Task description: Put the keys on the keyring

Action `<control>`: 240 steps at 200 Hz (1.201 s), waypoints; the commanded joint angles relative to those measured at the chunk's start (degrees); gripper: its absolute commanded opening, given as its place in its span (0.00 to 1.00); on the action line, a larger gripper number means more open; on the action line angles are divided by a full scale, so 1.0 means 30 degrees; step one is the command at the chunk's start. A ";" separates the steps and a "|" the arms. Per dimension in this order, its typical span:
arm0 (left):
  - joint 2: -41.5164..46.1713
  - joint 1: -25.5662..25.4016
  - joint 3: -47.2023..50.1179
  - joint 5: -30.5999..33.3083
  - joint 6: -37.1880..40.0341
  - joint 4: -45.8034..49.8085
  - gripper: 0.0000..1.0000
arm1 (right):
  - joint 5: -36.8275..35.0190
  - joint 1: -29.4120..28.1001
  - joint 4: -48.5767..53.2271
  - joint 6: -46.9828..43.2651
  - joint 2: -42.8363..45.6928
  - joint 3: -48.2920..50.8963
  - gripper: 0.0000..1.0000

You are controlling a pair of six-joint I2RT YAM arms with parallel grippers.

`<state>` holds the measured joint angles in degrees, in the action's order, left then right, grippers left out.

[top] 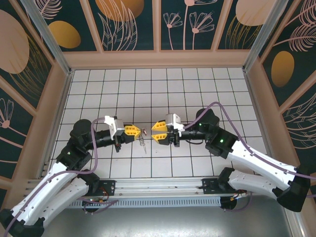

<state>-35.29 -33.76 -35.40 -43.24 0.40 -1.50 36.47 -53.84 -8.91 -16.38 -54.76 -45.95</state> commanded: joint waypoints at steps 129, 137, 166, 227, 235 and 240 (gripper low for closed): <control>-0.0102 0.0019 0.0241 -0.1298 -0.1347 -0.2499 0.00 | -0.1127 -0.0421 -0.0810 -0.2362 -0.1422 -0.1233 0.28; -0.0132 0.0028 0.0227 -0.1321 -0.1321 -0.2482 0.00 | -0.1304 -0.0422 -0.0728 -0.2334 -0.1431 -0.1314 0.28; -0.0191 0.0010 0.0149 -0.1375 -0.1143 -0.2212 0.00 | -0.1340 -0.0421 -0.0426 -0.2358 -0.1658 -0.1694 0.28; -0.0193 0.0026 0.0110 -0.1399 -0.1102 -0.2196 0.00 | -0.0008 -0.0467 -0.0497 -0.2391 -0.2194 -0.2001 0.29; -0.0190 0.0027 0.0124 -0.1422 -0.1102 -0.2180 0.00 | 0.0081 -0.0450 -0.0352 -0.2420 -0.2341 -0.2108 0.29; -0.0190 0.0003 0.0110 -0.1419 -0.1105 -0.2167 0.00 | 0.0140 -0.0450 -0.0273 -0.2448 -0.2453 -0.2191 0.28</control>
<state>-36.12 -33.76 -34.74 -46.11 -2.92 -6.24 34.94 -54.68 -9.69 -22.65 -60.82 -50.24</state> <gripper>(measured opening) 0.043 0.285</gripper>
